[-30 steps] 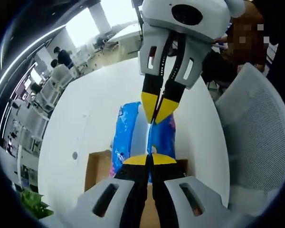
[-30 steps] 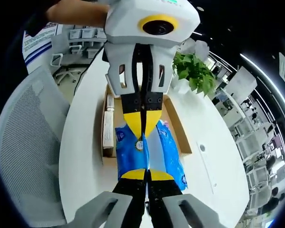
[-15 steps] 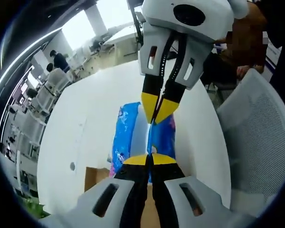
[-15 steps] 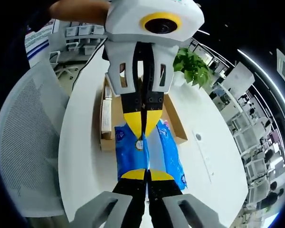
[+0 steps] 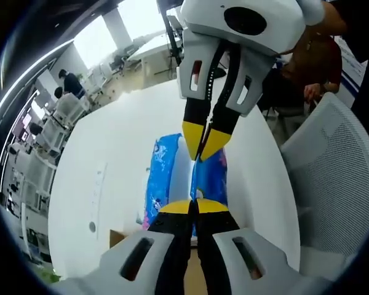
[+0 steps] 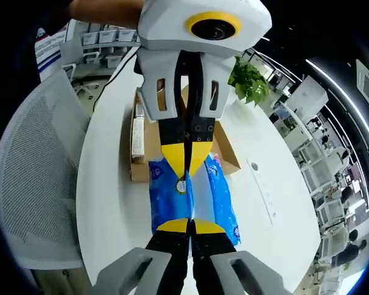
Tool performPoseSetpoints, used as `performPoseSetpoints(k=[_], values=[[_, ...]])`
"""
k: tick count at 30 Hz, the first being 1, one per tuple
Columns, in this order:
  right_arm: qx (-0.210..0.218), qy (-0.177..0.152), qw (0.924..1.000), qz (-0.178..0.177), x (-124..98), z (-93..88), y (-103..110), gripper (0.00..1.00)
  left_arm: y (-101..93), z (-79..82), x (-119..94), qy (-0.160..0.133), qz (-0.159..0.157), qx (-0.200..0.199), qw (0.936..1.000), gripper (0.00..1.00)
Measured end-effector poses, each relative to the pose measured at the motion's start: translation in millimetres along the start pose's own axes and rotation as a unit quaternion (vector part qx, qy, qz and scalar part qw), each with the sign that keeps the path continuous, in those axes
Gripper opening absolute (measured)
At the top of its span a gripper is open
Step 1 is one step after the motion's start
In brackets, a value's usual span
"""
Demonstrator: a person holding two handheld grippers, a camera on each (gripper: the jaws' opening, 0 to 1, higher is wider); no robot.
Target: Operate the shoe box by opening the lid, removing the specified soft item, and placing it in the target area until the item is outside and the box remains undamaged.
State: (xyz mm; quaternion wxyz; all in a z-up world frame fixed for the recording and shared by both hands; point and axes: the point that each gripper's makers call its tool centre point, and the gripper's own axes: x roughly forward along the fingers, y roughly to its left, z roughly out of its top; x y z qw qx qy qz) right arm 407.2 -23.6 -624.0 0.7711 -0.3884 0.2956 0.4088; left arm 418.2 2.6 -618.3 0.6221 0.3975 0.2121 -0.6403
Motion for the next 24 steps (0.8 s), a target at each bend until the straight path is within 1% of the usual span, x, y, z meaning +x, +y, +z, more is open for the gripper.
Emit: performPoseSetpoints(k=[9, 16, 24], values=[[0.008, 0.007, 0.9999, -0.011, -10.3, -22.3, -7.5, 0.00, 0.6, 20.1, 15.5, -0.008, -0.005, 0.007, 0.9999, 0.00], [0.005, 0.016, 0.9998, -0.014, -14.3, -38.7, -10.9, 0.00, 0.1, 30.4, 27.9, -0.009, -0.013, 0.015, 0.9998, 0.00], [0.014, 0.019, 0.9996, -0.016, -14.9, -55.3, -14.8, 0.00, 1.9, 38.7, 43.9, -0.009, -0.023, 0.019, 0.9995, 0.00]])
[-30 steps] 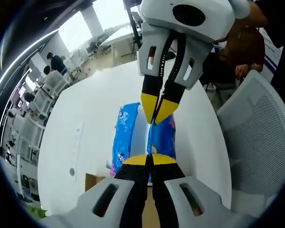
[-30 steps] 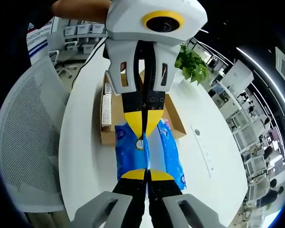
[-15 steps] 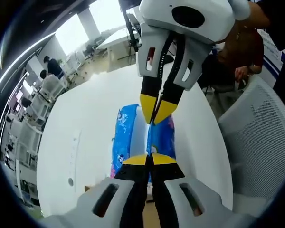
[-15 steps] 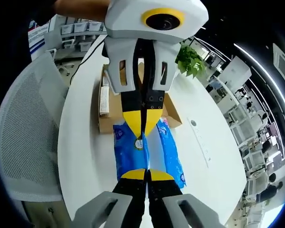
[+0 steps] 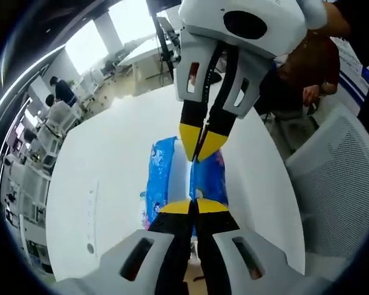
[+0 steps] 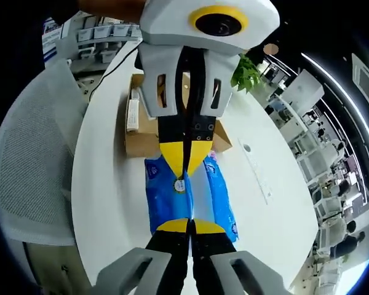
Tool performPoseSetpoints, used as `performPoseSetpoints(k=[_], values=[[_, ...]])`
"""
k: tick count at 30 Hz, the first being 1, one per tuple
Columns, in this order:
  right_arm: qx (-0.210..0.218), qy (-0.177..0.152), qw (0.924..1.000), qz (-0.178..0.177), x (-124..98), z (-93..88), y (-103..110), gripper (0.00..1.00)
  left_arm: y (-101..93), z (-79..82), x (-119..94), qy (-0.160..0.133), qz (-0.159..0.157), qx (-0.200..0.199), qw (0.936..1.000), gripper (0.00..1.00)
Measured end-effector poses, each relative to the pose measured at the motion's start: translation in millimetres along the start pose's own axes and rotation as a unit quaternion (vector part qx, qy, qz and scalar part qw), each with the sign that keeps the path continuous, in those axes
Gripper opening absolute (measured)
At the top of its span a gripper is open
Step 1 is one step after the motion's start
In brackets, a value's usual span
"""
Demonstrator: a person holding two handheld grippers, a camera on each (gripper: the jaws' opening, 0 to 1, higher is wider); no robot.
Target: Operate the shoe box by opening the lid, removing the specified soft item, and placing it in the target area until the item is outside and the box remains undamaged.
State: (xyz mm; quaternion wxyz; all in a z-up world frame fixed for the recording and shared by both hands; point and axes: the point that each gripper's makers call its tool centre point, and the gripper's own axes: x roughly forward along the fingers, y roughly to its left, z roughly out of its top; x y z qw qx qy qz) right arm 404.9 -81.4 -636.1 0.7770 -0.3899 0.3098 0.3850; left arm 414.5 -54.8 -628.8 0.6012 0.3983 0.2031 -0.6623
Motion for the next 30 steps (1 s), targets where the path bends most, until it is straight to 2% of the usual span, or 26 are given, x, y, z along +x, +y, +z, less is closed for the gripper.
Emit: performPoseSetpoints(k=[18, 30], values=[[-0.003, 0.012, 0.9999, 0.005, 5.7, -25.2, -19.4, 0.00, 15.0, 11.6, 24.0, -0.002, -0.006, 0.002, 1.0000, 0.00], [-0.012, 0.027, 0.9995, 0.014, 18.3, -43.0, -30.1, 0.00, 27.6, 10.0, 45.9, -0.006, -0.013, -0.023, 0.9996, 0.00]])
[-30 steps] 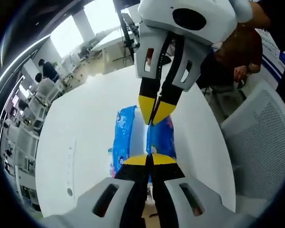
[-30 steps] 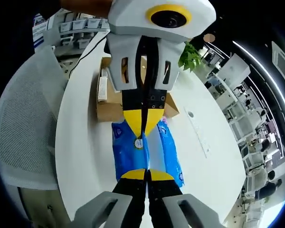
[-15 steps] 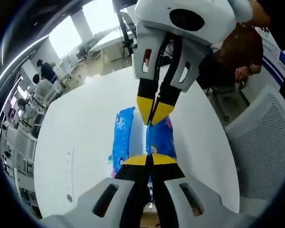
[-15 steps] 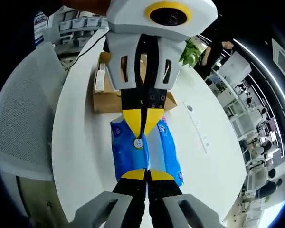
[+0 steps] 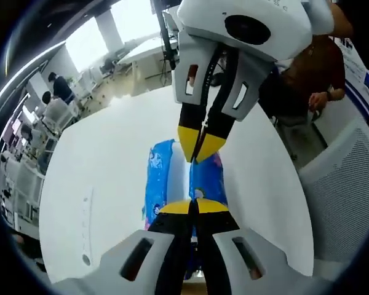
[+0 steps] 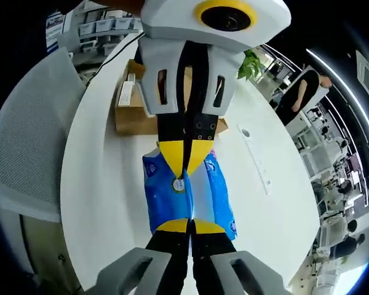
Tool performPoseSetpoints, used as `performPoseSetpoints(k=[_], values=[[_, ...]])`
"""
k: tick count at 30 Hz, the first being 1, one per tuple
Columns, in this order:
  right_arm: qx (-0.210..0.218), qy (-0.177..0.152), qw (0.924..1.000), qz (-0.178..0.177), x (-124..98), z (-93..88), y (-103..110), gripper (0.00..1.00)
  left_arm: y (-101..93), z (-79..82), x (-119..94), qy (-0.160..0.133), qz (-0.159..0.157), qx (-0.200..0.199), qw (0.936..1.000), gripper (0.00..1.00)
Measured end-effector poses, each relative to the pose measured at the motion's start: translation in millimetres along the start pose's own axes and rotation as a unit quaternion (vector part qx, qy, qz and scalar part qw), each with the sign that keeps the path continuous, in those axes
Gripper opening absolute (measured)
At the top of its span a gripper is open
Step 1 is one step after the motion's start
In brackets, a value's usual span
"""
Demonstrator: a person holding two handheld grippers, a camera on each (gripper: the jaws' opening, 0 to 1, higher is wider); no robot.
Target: Operate the shoe box by opening the lid, removing the specified soft item, and placing it in the target area until the item is outside and the box remains undamaged.
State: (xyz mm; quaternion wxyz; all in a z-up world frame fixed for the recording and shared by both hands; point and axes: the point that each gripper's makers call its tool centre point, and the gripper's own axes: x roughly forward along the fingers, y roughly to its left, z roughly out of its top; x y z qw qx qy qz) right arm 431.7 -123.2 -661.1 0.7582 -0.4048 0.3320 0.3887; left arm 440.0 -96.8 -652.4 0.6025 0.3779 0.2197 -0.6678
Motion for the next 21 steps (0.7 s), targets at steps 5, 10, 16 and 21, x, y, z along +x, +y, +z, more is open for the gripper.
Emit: performPoseSetpoints(k=[5, 10, 16, 21], values=[[0.001, 0.005, 1.0000, -0.001, 7.8, -7.2, -7.4, 0.00, 7.2, -1.7, 9.3, -0.002, 0.002, -0.007, 1.0000, 0.00], [-0.003, 0.013, 0.9999, 0.002, 16.1, -14.9, -12.7, 0.00, 13.7, -3.7, 18.7, -0.001, -0.001, -0.011, 0.9999, 0.00], [-0.004, 0.025, 0.9997, 0.002, 21.3, -27.1, -19.4, 0.00, 22.0, -0.9, 31.7, -0.008, -0.005, -0.022, 0.9997, 0.00], [-0.005, 0.034, 0.9994, 0.003, 24.6, -39.2, -24.9, 0.00, 26.1, 3.9, 42.6, -0.012, -0.008, -0.022, 0.9997, 0.00]])
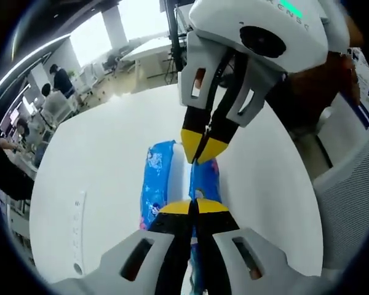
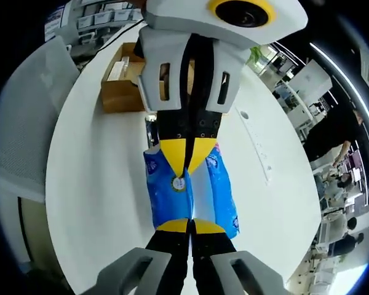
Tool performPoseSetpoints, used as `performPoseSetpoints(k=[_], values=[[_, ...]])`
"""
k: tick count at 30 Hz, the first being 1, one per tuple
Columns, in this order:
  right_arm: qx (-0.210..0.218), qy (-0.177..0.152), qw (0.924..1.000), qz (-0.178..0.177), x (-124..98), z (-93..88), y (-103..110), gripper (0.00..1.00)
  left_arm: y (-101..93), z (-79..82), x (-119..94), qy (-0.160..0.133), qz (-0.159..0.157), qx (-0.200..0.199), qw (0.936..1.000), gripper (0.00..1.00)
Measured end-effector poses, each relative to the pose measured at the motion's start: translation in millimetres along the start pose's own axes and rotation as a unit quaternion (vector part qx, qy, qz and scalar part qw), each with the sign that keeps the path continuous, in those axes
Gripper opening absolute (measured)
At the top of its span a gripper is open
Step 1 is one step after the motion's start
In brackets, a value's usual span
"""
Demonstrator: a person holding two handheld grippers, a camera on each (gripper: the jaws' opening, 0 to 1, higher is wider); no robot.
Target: Operate the shoe box by opening the lid, removing the specified soft item, and placing it in the target area until the item is outside and the box remains undamaged.
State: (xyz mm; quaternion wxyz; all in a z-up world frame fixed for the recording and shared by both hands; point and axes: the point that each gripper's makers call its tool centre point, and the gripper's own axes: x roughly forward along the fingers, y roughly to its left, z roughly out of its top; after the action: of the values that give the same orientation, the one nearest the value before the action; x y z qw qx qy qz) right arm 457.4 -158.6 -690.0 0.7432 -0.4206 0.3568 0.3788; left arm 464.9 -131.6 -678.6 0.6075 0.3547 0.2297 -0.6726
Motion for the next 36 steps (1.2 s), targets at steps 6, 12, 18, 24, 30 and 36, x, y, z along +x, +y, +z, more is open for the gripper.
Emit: performPoseSetpoints(k=[6, 12, 18, 24, 30, 36], values=[[-0.010, 0.015, 0.9998, 0.002, 5.6, -14.3, -3.2, 0.00, 1.3, 4.0, 14.9, 0.000, -0.006, 0.000, 1.0000, 0.00], [-0.003, 0.022, 0.9997, 0.004, 12.9, -29.4, -7.4, 0.00, 6.5, 4.6, 31.9, 0.001, -0.012, -0.004, 0.9999, 0.00], [-0.008, 0.034, 0.9994, 0.003, 23.6, -41.4, -10.5, 0.00, 11.4, 2.7, 46.4, 0.002, -0.011, -0.006, 0.9999, 0.00], [-0.005, 0.037, 0.9993, 0.003, 35.1, -51.0, -12.8, 0.00, 16.2, -2.5, 61.0, 0.007, -0.012, -0.012, 0.9998, 0.00], [0.005, 0.038, 0.9993, 0.001, 42.9, -57.3, -14.2, 0.00, 18.5, -6.4, 69.9, 0.009, -0.014, -0.018, 0.9997, 0.00], [0.019, 0.034, 0.9992, -0.001, 49.3, -60.1, -14.5, 0.00, 20.3, -11.9, 76.4, 0.011, -0.016, -0.026, 0.9995, 0.00]])
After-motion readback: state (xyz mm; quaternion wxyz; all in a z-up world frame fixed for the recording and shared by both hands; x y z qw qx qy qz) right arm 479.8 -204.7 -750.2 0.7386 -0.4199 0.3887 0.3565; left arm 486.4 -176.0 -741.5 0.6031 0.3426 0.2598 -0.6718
